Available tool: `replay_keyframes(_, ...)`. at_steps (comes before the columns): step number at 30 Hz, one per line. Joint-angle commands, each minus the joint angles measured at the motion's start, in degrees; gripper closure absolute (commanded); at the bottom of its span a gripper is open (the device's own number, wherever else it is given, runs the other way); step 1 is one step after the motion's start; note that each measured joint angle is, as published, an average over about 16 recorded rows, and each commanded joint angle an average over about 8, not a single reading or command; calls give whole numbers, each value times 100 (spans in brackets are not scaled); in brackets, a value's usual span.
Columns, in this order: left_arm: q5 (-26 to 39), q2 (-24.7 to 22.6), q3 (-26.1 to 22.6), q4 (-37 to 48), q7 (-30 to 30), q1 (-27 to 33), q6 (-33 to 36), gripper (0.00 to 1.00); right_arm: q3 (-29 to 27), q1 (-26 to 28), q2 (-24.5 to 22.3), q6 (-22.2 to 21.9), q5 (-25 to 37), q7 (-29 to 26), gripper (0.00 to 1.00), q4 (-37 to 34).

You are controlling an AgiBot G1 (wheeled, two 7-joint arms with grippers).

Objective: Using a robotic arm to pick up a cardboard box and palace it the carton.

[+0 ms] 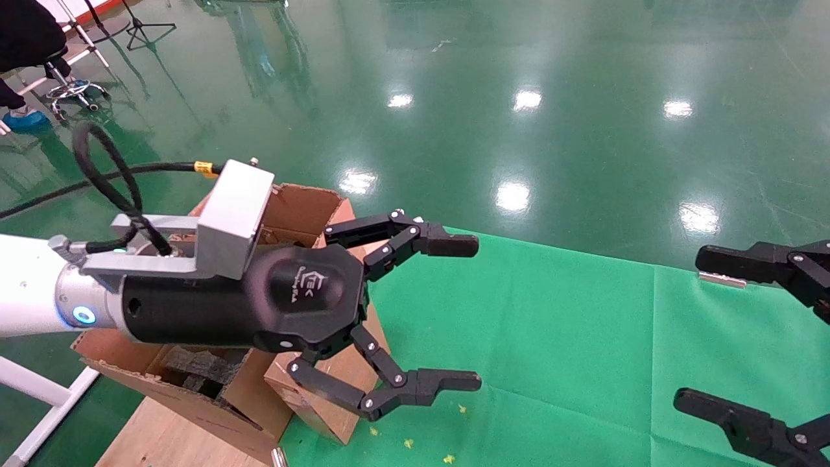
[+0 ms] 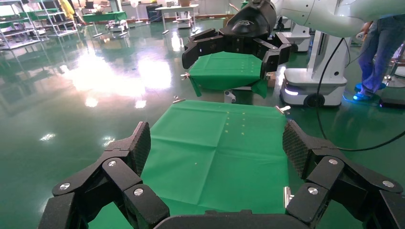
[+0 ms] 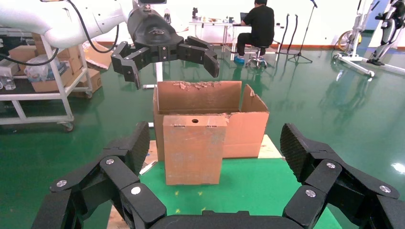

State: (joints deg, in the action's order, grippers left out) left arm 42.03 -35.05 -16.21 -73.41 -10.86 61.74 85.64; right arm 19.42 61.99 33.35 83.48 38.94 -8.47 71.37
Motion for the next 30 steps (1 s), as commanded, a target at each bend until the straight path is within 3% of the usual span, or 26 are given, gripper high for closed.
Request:
replay_keyframes(1,0,0,0,0,0,0,0,0,0,0,0,0,0,0,0,0)
replay_keyframes(14,0,0,0,0,0,0,0,0,0,0,0,0,0,0,0,0)
replay_keyframes(16,0,0,0,0,0,0,0,0,0,0,0,0,0,0,12,0)
replay_keyframes(22,61,33,-12,-10,-4,12,-2,0,0,0,0,0,0,0,86,0)
replay_keyframes(23,118,60,-26,-19,-16,30,-8,0,0,0,0,0,0,0,93,0)
replay_keyframes(25,291,131,-75,-51,-72,99,-27,0,0,0,0,0,0,0,100,0)
replay_keyframes(30,1070,364,-322,-200,-446,506,-85,0,0,0,0,0,0,0,100,0)
